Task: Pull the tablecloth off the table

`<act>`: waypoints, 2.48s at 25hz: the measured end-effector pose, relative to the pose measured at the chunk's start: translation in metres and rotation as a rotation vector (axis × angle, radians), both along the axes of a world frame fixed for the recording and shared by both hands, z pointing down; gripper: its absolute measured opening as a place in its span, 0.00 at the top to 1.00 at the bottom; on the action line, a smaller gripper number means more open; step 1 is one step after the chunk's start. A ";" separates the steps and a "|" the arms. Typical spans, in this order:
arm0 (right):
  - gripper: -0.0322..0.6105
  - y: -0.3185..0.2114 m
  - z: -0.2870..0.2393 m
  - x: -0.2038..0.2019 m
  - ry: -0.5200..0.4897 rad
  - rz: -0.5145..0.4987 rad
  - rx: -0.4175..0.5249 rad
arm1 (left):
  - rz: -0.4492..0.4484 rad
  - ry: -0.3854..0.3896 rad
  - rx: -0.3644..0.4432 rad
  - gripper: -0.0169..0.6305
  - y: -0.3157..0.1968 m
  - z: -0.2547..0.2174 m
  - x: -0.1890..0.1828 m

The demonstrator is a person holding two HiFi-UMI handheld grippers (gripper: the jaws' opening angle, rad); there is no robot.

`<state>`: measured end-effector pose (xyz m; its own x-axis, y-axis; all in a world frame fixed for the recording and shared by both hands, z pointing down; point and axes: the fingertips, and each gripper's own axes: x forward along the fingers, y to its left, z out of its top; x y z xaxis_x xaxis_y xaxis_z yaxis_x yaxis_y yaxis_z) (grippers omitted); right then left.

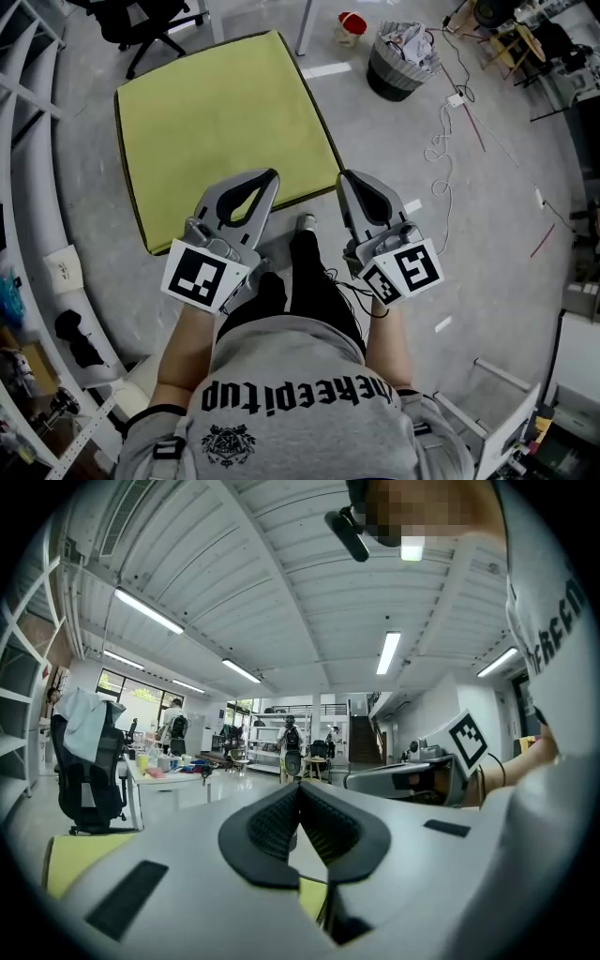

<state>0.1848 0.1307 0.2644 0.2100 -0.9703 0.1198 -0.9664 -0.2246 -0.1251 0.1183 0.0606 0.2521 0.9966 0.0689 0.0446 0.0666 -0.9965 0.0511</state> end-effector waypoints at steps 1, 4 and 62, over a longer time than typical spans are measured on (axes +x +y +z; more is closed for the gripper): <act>0.93 0.000 0.001 0.005 -0.003 0.003 -0.001 | -0.004 -0.003 0.000 0.95 0.000 0.001 0.002; 0.93 -0.004 0.002 0.017 -0.002 0.006 -0.003 | -0.010 -0.017 -0.009 0.95 -0.001 0.004 0.007; 0.79 0.006 0.301 0.115 -0.357 -0.021 -0.552 | -0.155 -0.278 -0.125 0.95 -0.029 0.125 0.097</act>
<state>0.3001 0.1369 0.5654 0.0473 -0.7496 0.6602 -0.8918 -0.3294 -0.3101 0.2155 0.0320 0.3769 0.9466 -0.0605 0.3167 -0.1188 -0.9786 0.1681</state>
